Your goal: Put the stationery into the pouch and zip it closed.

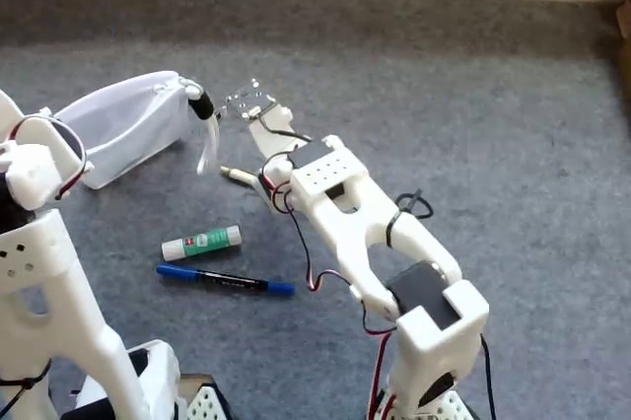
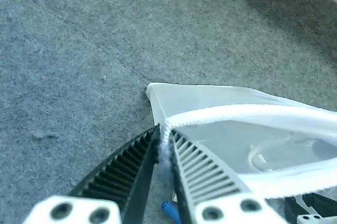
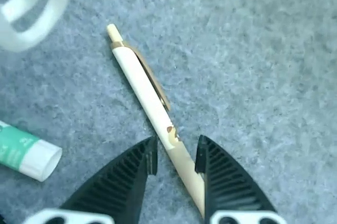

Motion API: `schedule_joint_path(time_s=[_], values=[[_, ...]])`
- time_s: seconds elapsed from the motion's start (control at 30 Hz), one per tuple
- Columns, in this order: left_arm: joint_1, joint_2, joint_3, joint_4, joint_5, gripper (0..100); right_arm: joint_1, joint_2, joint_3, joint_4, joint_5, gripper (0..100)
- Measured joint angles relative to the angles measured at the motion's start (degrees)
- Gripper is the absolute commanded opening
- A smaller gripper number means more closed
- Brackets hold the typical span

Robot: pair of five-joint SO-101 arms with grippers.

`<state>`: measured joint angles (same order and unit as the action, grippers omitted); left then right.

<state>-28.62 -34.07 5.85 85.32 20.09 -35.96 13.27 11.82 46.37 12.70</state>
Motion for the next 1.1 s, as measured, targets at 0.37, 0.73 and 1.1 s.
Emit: schedule_joint_path(time_s=[0.37, 0.73, 1.1], values=[[0.0, 0.0, 0.0, 0.0, 0.0, 1, 0.0, 6.3, -1.3, 0.0, 5.1, 11.6], [0.0, 0.0, 0.0, 0.0, 0.0, 1, 3.6, 6.8, -6.9, 10.9, 10.5, 0.5], [0.0, 0.0, 0.0, 0.0, 0.0, 1, 8.7, 6.8, -11.6, 25.9, 19.9, 3.4]])
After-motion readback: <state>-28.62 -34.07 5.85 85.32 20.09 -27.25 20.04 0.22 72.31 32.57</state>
